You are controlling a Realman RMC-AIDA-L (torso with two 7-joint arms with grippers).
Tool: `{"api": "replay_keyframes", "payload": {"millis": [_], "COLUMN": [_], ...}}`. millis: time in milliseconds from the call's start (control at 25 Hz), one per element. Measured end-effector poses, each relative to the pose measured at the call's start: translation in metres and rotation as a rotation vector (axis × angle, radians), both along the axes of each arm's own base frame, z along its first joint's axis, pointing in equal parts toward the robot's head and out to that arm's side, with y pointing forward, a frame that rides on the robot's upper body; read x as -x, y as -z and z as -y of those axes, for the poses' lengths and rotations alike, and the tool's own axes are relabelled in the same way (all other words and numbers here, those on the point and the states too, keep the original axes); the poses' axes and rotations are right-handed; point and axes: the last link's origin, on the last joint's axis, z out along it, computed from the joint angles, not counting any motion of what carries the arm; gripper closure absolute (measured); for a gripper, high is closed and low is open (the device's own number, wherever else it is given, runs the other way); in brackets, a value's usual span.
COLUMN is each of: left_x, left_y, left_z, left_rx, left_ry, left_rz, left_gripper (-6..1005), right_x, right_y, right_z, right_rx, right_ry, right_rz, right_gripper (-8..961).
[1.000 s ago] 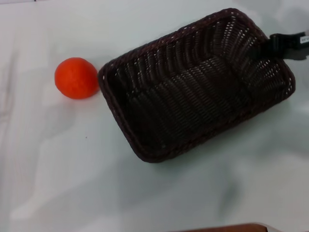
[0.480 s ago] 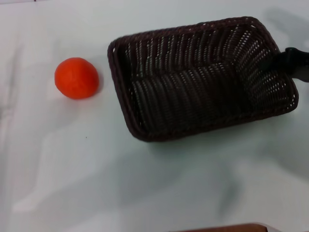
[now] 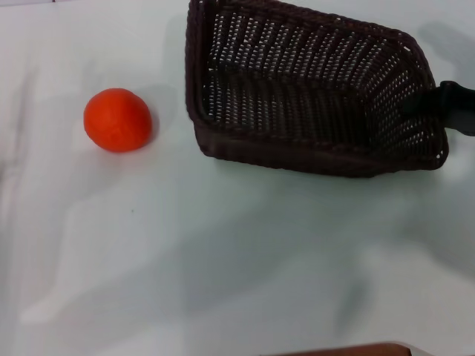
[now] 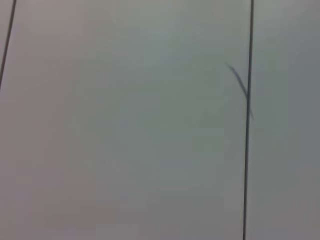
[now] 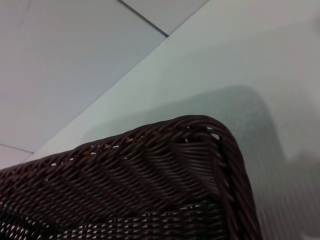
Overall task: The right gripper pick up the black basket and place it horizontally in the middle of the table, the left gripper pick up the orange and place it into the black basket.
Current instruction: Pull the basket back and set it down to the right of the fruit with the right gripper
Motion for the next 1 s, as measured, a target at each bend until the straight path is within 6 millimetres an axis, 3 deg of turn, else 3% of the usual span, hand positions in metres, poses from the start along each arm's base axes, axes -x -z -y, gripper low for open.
{"api": "replay_keyframes", "payload": {"millis": [280, 480, 720, 1000], "left_x": [0.002, 0.004, 0.006, 0.003], "left_y": [0.000, -0.001, -0.001, -0.003], "left_z": [0.001, 0.000, 0.000, -0.004], "left_rx": [-0.002, 0.004, 0.008, 0.005], "left_ry": [-0.009, -0.021, -0.028, -0.015], "left_rz": [0.001, -0.002, -0.003, -0.011], "left_gripper": [112, 112, 111, 112], "right_x": [0.009, 0.014, 0.021, 0.016], "right_y": [-0.001, -0.005, -0.008, -0.014], "right_z": [-0.003, -0.005, -0.005, 0.004], "right_rx": [0.006, -0.003, -0.019, -0.017], "right_ry": [-0.036, -0.055, -0.075, -0.061], "right_rz": [-0.027, -0.043, -0.100, -0.119], "right_gripper": [788, 705, 506, 496]}}
